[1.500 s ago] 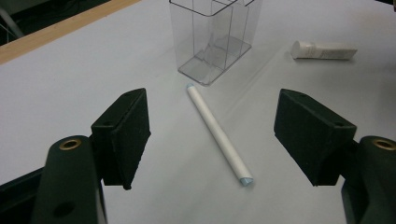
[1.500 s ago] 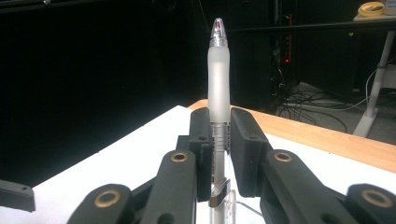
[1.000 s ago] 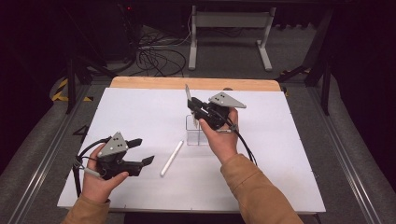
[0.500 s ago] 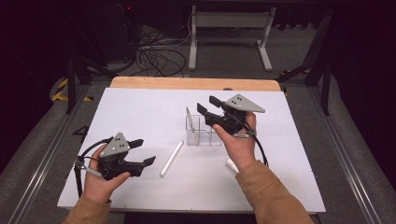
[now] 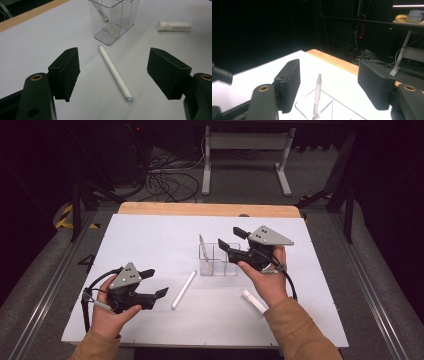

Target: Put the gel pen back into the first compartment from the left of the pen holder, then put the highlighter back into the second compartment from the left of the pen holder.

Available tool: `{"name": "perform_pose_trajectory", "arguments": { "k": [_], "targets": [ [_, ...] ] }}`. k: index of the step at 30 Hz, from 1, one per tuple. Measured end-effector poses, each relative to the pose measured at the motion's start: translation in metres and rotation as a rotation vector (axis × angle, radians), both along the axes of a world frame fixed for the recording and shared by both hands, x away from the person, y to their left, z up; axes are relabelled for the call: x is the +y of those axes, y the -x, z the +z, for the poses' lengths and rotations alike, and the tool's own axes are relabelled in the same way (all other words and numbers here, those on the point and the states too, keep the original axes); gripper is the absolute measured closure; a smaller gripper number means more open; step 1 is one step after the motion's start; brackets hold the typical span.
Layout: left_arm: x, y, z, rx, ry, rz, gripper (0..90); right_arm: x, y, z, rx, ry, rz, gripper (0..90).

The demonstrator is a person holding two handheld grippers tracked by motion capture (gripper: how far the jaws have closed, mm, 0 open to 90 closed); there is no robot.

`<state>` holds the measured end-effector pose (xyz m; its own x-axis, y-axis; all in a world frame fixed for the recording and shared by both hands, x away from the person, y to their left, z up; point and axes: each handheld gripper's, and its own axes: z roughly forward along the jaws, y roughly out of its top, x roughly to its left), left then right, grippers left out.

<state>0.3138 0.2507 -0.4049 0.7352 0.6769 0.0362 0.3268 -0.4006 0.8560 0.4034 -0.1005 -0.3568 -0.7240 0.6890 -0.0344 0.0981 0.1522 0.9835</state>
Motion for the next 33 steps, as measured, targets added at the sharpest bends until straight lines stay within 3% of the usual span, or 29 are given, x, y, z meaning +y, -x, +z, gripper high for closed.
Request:
{"name": "perform_pose_trajectory", "arguments": {
  "k": [4, 9, 13, 16, 19, 20, 23, 26, 33],
  "targets": [
    [-0.001, 0.003, 0.002, -0.008, 0.010, 0.011, 26.9, -0.010, 0.009, 0.000, -0.018, 0.046, 0.011, 34.3],
    [-0.002, 0.006, 0.005, -0.020, 0.019, 0.018, 26.9, -0.027, 0.016, -0.003, -0.009, 0.061, 0.019, 33.3],
    [-0.005, 0.008, 0.004, -0.040, 0.013, 0.049, 26.0, -0.042, 0.019, -0.014, 0.009, 0.061, 0.010, 33.4],
    [-0.009, 0.012, 0.004, -0.066, 0.014, 0.063, 26.7, -0.048, 0.018, -0.027, 0.018, 0.089, 0.024, 33.4],
    [-0.009, 0.011, 0.005, 0.025, 0.033, 0.054, 27.2, -0.053, 0.021, -0.033, 0.008, 0.090, 0.031, 33.4],
    [-0.009, 0.010, 0.005, 0.037, 0.040, 0.051, 26.5, -0.056, 0.022, -0.035, 0.007, 0.090, 0.031, 33.4],
    [-0.011, 0.008, 0.005, 0.022, 0.027, 0.023, 31.1, -0.062, 0.024, -0.040, 0.007, 0.098, 0.030, 33.4],
    [-0.014, 0.008, 0.005, 0.019, 0.004, 0.024, 29.0, -0.070, 0.023, -0.048, 0.021, 0.084, 0.033, 33.3],
    [-0.016, 0.005, 0.001, 0.023, 0.037, 0.033, 24.0, -0.082, 0.024, -0.062, 0.066, 0.097, 0.040, 31.5]
  ]
}}
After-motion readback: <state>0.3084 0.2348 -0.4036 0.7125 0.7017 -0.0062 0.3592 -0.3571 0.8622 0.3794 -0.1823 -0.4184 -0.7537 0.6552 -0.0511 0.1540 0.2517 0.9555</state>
